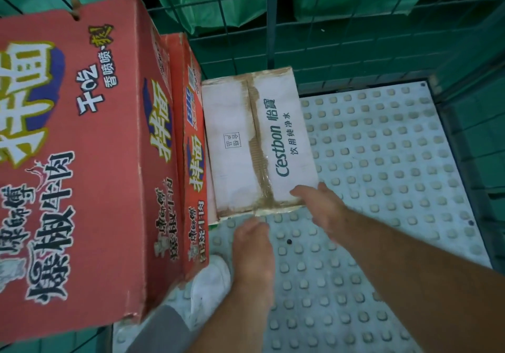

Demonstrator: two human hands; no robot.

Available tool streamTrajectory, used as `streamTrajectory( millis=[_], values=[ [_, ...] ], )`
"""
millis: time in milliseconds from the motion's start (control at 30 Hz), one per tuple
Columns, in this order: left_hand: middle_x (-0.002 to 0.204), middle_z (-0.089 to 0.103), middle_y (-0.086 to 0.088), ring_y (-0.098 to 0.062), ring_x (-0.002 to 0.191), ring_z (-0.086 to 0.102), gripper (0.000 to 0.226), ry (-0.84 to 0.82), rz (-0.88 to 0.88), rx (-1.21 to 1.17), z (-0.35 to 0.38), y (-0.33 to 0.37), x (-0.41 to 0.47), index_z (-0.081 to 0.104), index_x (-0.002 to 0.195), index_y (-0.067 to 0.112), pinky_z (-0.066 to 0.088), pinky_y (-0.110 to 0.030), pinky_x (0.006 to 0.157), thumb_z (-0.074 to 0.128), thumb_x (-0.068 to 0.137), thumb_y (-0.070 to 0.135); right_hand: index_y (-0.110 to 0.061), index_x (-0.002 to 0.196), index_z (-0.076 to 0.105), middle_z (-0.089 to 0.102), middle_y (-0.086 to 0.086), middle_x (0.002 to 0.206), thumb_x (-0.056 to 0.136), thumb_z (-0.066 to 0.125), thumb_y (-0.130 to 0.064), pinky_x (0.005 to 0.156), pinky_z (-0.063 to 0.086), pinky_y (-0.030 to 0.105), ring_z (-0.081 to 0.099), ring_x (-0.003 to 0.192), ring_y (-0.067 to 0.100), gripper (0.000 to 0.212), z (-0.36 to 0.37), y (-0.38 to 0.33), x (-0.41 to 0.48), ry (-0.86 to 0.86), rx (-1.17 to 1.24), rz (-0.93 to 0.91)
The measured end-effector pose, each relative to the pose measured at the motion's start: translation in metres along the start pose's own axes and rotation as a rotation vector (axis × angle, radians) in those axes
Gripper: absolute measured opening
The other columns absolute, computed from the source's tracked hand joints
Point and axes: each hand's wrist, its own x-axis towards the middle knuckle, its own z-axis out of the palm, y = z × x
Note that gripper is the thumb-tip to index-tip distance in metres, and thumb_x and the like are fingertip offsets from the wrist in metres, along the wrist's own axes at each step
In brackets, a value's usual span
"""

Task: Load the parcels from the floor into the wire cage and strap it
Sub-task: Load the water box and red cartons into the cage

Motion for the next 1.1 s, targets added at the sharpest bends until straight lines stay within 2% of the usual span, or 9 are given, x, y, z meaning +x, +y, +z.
streamTrajectory(
  millis=[167,367,467,567,667,767,933,1000,1100],
  values=[
    [0.133,0.064,-0.015,-0.034,0.119,0.061,0.035,-0.099,-0.433,-0.362,-0.071,-0.063,-0.02,0.063,0.121,0.006,0.038,-0.045,0.108,0.049,0.105,0.034,-0.024,0.161,0.026,0.038,0.004,0.16,0.096,0.057,-0.033,0.109,0.042,0.037,0.046,0.135,0.026,0.073,-0.006,0.005,-0.022,0.019,-0.22,-0.14],
    [0.162,0.035,-0.02,-0.045,0.149,0.029,0.074,0.044,-0.364,-1.068,-0.199,-0.057,-0.017,0.034,0.158,0.012,0.02,-0.055,0.123,0.028,0.103,0.061,0.003,0.135,0.055,0.057,0.026,0.139,0.108,0.042,-0.02,0.104,0.046,0.049,0.054,0.129,0.042,0.038,0.067,0.018,-0.113,-0.128,-0.211,-0.095],
    [0.166,0.027,-0.018,-0.052,0.15,0.022,0.079,0.026,-0.315,-1.231,-0.229,-0.047,-0.008,0.029,0.161,0.02,0.017,-0.063,0.121,0.032,0.099,0.068,-0.021,0.108,0.067,0.065,0.013,0.127,0.107,0.045,-0.036,0.112,0.044,0.05,0.059,0.124,0.032,0.026,0.108,0.018,-0.146,-0.248,-0.109,-0.082],
    [0.169,0.017,-0.018,-0.054,0.151,0.015,0.085,-0.002,-0.331,-1.253,-0.23,-0.048,0.001,0.02,0.164,0.023,0.014,-0.067,0.12,0.034,0.096,0.072,-0.045,0.097,0.062,0.061,-0.013,0.118,0.104,0.044,-0.051,0.113,0.043,0.048,0.057,0.122,0.019,0.02,0.145,0.024,-0.16,-0.368,-0.096,-0.101],
    [0.169,0.015,-0.021,-0.054,0.151,0.014,0.088,-0.054,-0.338,-1.231,-0.213,-0.051,0.012,0.018,0.164,0.021,0.013,-0.07,0.119,0.033,0.095,0.074,-0.042,0.102,0.064,0.064,-0.018,0.106,0.102,0.05,-0.057,0.113,0.043,0.043,0.061,0.107,0.011,0.021,0.164,0.029,-0.162,-0.413,-0.009,-0.043],
    [0.159,0.04,-0.022,-0.049,0.146,0.035,0.074,-0.258,-0.19,-1.233,-0.198,-0.037,0.023,0.042,0.155,0.018,0.025,-0.067,0.116,0.043,0.095,0.061,-0.047,0.09,0.055,0.056,-0.027,0.09,0.107,0.047,-0.044,0.112,0.04,0.036,0.054,0.09,-0.002,0.019,0.172,0.027,-0.16,-0.414,0.068,-0.036],
    [0.138,0.063,-0.021,-0.046,0.133,0.053,0.053,-0.325,-0.081,-1.18,-0.179,-0.008,0.024,0.063,0.138,0.015,0.03,-0.062,0.115,0.044,0.094,0.038,-0.032,0.087,0.063,0.067,-0.01,0.091,0.109,0.04,-0.032,0.091,0.047,0.032,0.06,0.086,0.005,0.032,0.175,0.008,-0.137,-0.365,0.061,-0.048],
    [0.138,0.064,-0.018,-0.043,0.133,0.054,0.05,-0.301,-0.047,-1.141,-0.174,-0.006,0.024,0.065,0.135,0.017,0.03,-0.061,0.116,0.045,0.092,0.033,-0.027,0.085,0.063,0.069,0.0,0.097,0.106,0.042,-0.034,0.097,0.05,0.038,0.064,0.095,0.017,0.031,0.169,-0.003,-0.135,-0.361,0.005,-0.032],
    [0.14,0.062,-0.02,-0.046,0.137,0.049,0.049,-0.347,-0.024,-1.135,-0.172,-0.005,0.029,0.064,0.137,0.016,0.028,-0.063,0.115,0.045,0.095,0.032,-0.024,0.102,0.069,0.073,-0.002,0.103,0.104,0.045,-0.044,0.091,0.055,0.036,0.067,0.095,0.016,0.032,0.162,-0.005,-0.119,-0.31,-0.044,-0.067]
  ],
)
